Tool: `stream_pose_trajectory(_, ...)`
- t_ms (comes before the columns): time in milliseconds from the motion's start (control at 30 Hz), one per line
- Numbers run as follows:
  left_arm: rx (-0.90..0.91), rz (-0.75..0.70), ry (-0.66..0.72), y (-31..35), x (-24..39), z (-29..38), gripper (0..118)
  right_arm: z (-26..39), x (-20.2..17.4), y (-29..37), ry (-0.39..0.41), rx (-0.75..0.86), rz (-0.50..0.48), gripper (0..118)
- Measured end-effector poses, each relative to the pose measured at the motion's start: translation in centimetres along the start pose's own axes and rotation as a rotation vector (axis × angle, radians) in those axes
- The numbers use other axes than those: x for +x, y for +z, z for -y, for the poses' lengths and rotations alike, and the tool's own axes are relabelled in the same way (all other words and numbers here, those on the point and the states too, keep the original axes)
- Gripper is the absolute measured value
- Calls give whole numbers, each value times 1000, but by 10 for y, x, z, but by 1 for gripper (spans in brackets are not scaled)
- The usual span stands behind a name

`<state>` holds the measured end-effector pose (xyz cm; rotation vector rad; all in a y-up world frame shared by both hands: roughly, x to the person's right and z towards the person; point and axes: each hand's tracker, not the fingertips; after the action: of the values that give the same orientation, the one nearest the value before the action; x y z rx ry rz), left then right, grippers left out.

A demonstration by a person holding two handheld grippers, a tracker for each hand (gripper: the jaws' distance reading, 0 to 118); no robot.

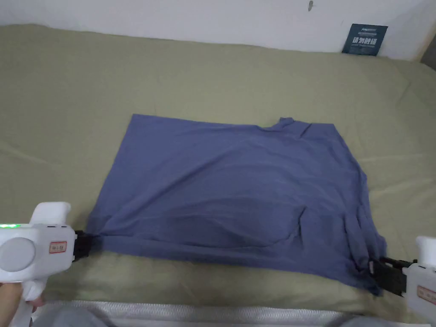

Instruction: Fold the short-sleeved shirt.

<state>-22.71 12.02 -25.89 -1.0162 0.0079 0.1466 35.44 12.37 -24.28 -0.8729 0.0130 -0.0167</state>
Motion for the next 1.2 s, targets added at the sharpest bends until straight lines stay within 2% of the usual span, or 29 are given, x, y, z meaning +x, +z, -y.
stream_pose_trajectory(67,3,1,2,3,1,-2,3,-2,0,-12,-11,-56,-30,114)
stream_pose_trajectory(100,5,0,0,5,2,-3,3,-2,1,-16,-17,-53,-37,117)
stream_pose_trajectory(133,10,-3,-3,5,2,-3,3,-4,2,-22,-7,-89,-28,111)
stream_pose_trajectory(200,12,-4,1,5,3,-5,3,-1,-4,-35,21,-186,0,88)
stream_pose_trajectory(233,14,-5,1,6,4,-6,3,1,-4,-35,27,-156,4,57)
stream_pose_trajectory(267,16,-7,-2,4,2,-6,3,3,-3,-36,44,-153,3,2)
stream_pose_trajectory(433,51,-3,-8,11,3,-21,3,-12,-2,-16,15,-56,5,3)
stream_pose_trajectory(633,113,-3,-31,9,7,-73,3,-77,-3,-18,18,43,0,3)
stream_pose_trajectory(833,142,-22,-11,-29,16,-130,3,-140,-13,-67,27,41,9,3)
stream_pose_trajectory(967,114,-44,3,-68,21,-157,3,-167,-17,-103,63,37,39,3)
stream_pose_trajectory(1200,50,-65,8,-122,26,-178,3,-181,-15,-158,57,-49,58,3)
